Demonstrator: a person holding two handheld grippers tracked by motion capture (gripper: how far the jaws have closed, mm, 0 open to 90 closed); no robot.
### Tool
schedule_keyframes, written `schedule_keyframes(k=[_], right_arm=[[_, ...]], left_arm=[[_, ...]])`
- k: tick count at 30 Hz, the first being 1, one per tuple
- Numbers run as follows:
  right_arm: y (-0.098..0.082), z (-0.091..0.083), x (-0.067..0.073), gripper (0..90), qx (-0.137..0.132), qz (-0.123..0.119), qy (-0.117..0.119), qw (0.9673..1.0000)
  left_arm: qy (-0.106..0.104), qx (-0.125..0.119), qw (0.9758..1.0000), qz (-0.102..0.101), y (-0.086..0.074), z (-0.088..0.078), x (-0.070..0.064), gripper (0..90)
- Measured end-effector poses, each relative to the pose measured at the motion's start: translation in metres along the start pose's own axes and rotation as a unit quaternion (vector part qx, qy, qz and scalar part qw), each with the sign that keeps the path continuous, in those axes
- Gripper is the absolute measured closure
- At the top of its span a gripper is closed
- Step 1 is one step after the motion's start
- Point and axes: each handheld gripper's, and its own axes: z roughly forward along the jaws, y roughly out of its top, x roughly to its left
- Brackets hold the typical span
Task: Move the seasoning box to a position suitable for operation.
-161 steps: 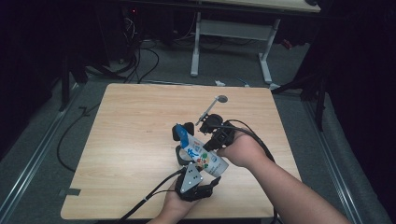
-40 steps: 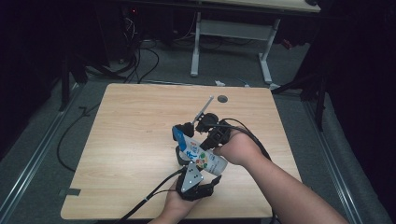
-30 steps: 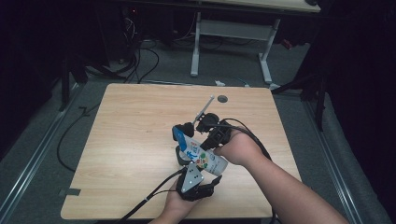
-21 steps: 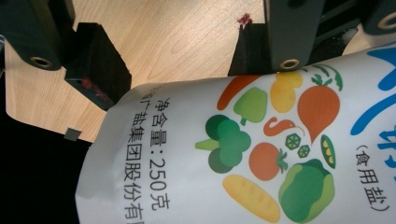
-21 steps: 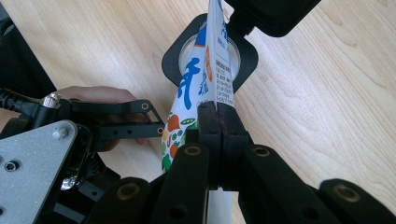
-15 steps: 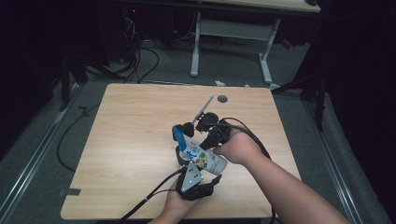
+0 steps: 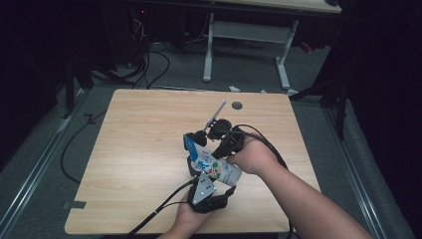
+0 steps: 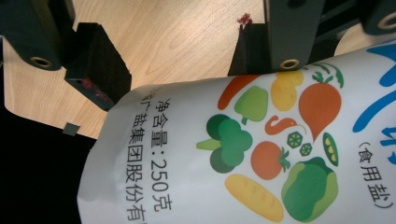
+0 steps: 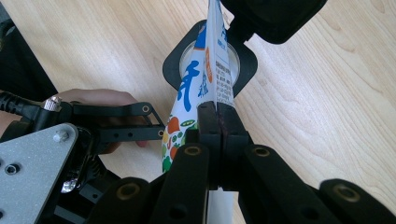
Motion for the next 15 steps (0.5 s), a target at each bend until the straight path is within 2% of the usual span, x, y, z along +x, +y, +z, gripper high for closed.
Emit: schedule_keyframes(k=[15], right_arm=[[-0.0004, -0.0038, 0.0024, 90.0, -0.008, -0.003, -0.001, 1.0000]], left_arm=[[-0.002, -0.006, 1.0000, 0.000, 0.0023, -0.0006, -0.0013, 40.7]])
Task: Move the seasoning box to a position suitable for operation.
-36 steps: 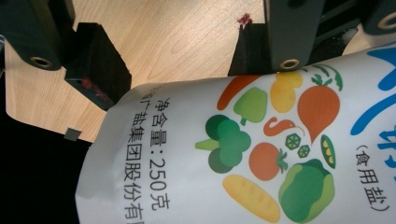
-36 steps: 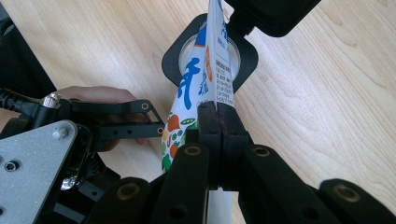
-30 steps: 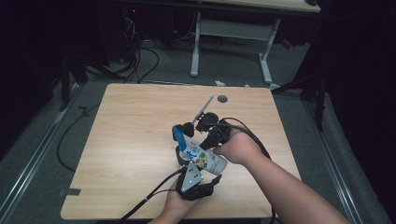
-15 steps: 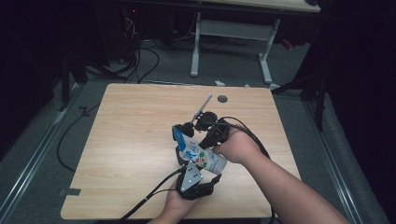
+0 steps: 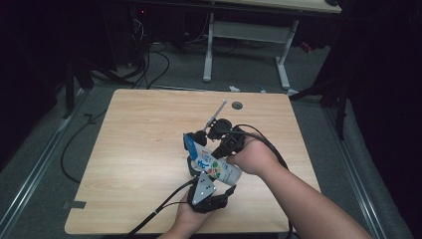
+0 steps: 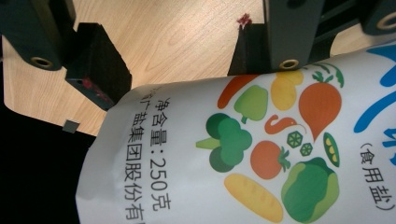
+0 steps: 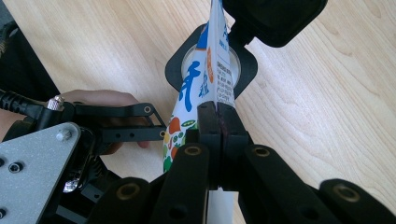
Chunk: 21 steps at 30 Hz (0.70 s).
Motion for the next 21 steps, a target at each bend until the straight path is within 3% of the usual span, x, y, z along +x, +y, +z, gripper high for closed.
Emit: schedule_keyframes(k=[21], right_arm=[[0.0008, 0.0015, -0.0005, 90.0, -0.004, 0.001, 0.000, 1.0000]], left_arm=[[0.003, 0.001, 1.0000, 0.003, -0.0006, 0.0010, 0.0021, 40.9]])
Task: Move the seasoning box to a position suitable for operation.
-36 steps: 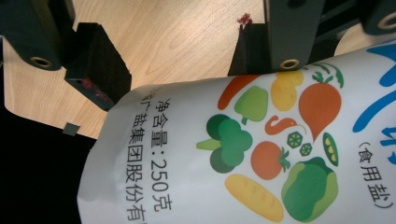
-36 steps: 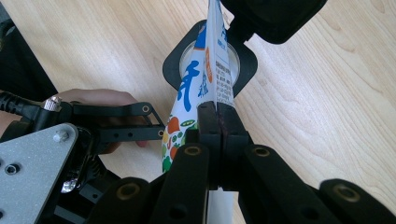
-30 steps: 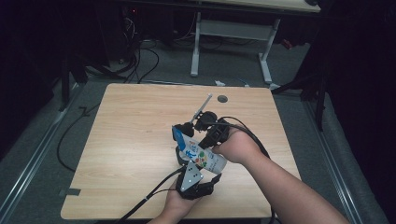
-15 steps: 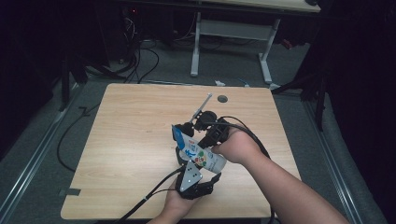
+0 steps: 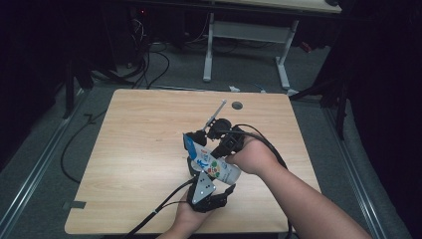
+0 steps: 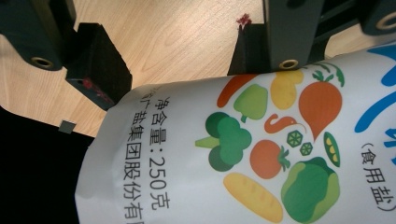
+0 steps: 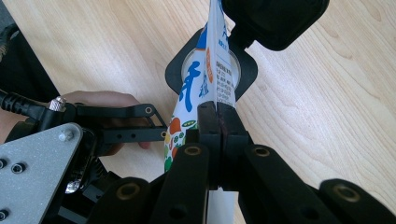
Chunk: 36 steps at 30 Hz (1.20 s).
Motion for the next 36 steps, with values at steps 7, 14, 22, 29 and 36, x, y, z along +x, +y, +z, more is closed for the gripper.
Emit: schedule_keyframes(k=[7, 14, 22, 29, 36], right_arm=[[-0.0006, -0.0003, -0.0002, 90.0, 0.001, 0.001, 0.001, 1.0000], [-0.0006, 0.0009, 0.0000, 90.0, 0.005, 0.000, -0.001, 1.0000], [0.0014, 0.0024, 0.0000, 90.0, 0.007, -0.004, -0.002, 1.0000], [0.0017, 0.0028, 0.0008, 90.0, 0.007, -0.003, -0.001, 1.0000], [0.0019, 0.0032, 0.0009, 90.0, 0.007, -0.006, -0.001, 1.0000]], left_arm=[[-0.001, -0.001, 1.0000, -0.001, -0.0003, 0.0003, -0.0005, 41.0], [0.000, -0.001, 1.0000, -0.006, -0.0017, 0.0012, -0.0015, 41.0], [0.002, -0.002, 1.0000, -0.008, -0.0015, 0.0018, -0.0009, 41.0], [0.001, -0.003, 1.0000, -0.009, -0.0011, 0.0017, -0.0010, 41.1], [0.001, -0.003, 1.0000, -0.007, -0.0014, 0.0019, -0.0009, 41.2]])
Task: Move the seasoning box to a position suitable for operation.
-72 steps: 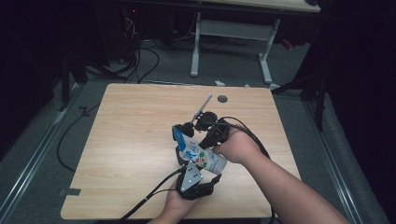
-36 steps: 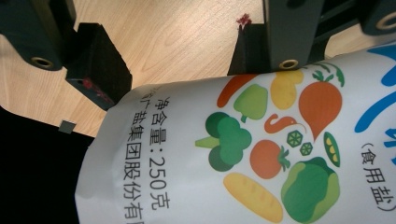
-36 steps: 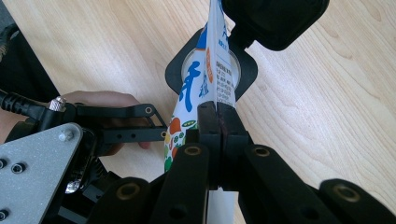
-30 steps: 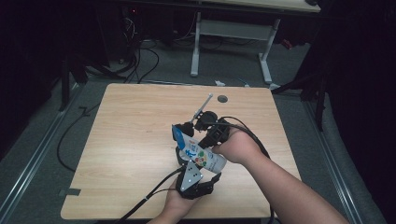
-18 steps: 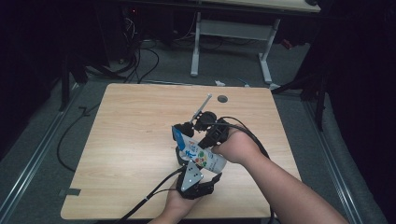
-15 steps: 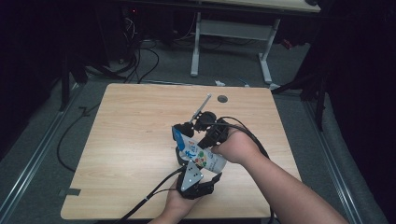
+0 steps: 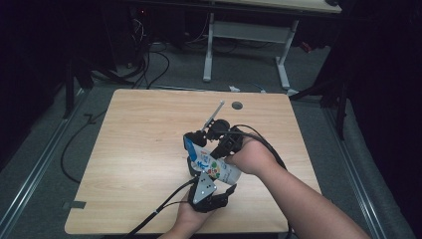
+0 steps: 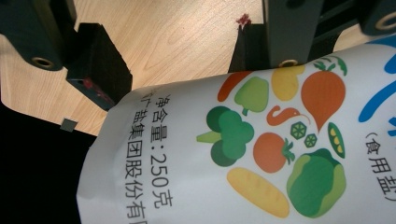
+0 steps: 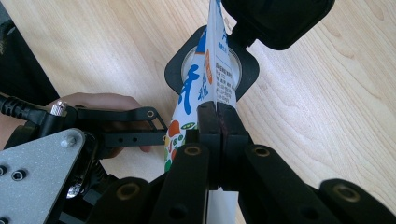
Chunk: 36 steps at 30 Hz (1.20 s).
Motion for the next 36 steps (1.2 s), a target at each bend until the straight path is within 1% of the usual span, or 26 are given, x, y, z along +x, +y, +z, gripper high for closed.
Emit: schedule_keyframes(k=[1, 2, 8, 14, 20, 25, 36], right_arm=[[-0.0001, -0.0001, -0.0001, 90.0, 0.000, 0.000, 0.000, 1.0000], [-0.0002, -0.0001, -0.0002, 90.0, 0.000, 0.000, 0.000, 1.0000], [-0.0009, 0.0002, -0.0003, 90.0, -0.002, 0.000, 0.000, 1.0000], [-0.0017, 0.0009, -0.0013, 90.0, -0.002, -0.001, 0.001, 1.0000], [-0.0016, 0.0021, -0.0014, 90.0, -0.002, 0.003, 0.003, 1.0000], [-0.0006, 0.0016, -0.0012, 90.0, -0.003, -0.001, 0.002, 1.0000], [0.0003, 0.0013, -0.0004, 90.0, -0.002, -0.002, 0.001, 1.0000]], left_arm=[[0.000, -0.002, 1.0000, -0.003, 0.0000, 0.0004, -0.0003, 41.2], [0.000, 0.000, 1.0000, 0.000, 0.0001, 0.0000, 0.0000, 41.2], [0.000, 0.001, 1.0000, 0.001, -0.0003, 0.0002, 0.0001, 41.3], [0.000, 0.000, 1.0000, -0.003, -0.0008, 0.0011, -0.0002, 41.3], [0.000, 0.002, 1.0000, -0.001, -0.0008, 0.0010, 0.0002, 41.4], [0.000, 0.000, 1.0000, -0.002, 0.0002, 0.0013, -0.0001, 41.4], [-0.002, 0.000, 1.0000, 0.001, 0.0002, 0.0014, 0.0003, 41.6]])
